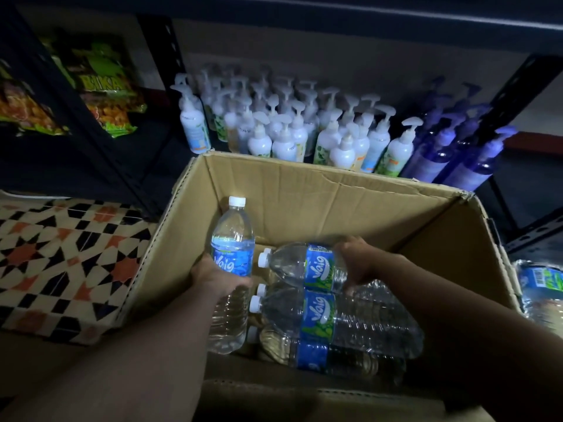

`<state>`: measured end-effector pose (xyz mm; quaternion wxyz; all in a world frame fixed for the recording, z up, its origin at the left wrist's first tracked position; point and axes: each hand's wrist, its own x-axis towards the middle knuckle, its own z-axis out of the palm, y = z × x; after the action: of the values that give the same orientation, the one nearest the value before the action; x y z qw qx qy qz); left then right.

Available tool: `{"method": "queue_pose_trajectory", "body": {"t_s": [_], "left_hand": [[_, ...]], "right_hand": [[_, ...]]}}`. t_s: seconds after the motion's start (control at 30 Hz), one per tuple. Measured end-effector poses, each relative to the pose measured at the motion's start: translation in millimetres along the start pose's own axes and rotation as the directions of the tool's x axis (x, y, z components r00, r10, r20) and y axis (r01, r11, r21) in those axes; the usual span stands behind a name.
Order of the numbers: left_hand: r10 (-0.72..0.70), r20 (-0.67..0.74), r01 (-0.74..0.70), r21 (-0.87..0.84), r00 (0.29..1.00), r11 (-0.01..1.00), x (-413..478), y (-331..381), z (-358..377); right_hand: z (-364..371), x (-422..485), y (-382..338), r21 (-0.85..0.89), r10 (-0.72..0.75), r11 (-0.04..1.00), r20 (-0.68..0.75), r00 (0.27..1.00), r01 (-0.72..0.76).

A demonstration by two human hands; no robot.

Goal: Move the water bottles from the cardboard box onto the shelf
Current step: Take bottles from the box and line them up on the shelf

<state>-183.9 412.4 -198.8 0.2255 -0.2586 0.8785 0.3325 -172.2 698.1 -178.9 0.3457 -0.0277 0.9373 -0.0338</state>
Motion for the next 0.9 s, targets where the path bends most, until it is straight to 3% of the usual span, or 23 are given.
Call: {"method": "queue_pose_trajectory", "body": {"t_s": [0.17,0.27,0.37,0.47,0.67,0.9], "left_hand": [[0.053,0.007,-0.054,0.111,0.999,0.992,-25.0,17.0,-15.2],[0.111,0.003,-0.110,0.164,0.994,0.980,-39.8,31.8,-27.5],[0.183,0.000,-0.180,0.175,0.983,0.968,-56.6,48.1,-35.8],[0.226,0.057,-0.231,0.110,0.972,0.967,-78.7,59.4,-35.6],[0.254,0.077,-0.251,-0.051,0.964,0.967,-91.2,58.8,-18.9],[0.274,0.069,-0.271,-0.044,0.959,0.961,-83.3,55.2,-10.8]], "right_hand": [[-5.4,-19.5,-10.0,-0.025,-0.001,1.000,-0.162,0.987,-0.003],[-20.8,-39.1,-10.8,0.053,0.016,0.999,-0.190,0.982,-0.006],[-22.0,-64.2,-8.9,0.272,0.098,0.961,-0.131,0.986,-0.059],[2.4,-77.6,-5.3,0.529,0.165,0.845,-0.125,0.978,-0.075],[8.0,-95.5,-23.6,0.567,0.203,0.818,-0.124,0.971,-0.098],[19.3,-89.6,-31.4,0.465,0.265,0.862,-0.074,0.961,-0.202]]}}
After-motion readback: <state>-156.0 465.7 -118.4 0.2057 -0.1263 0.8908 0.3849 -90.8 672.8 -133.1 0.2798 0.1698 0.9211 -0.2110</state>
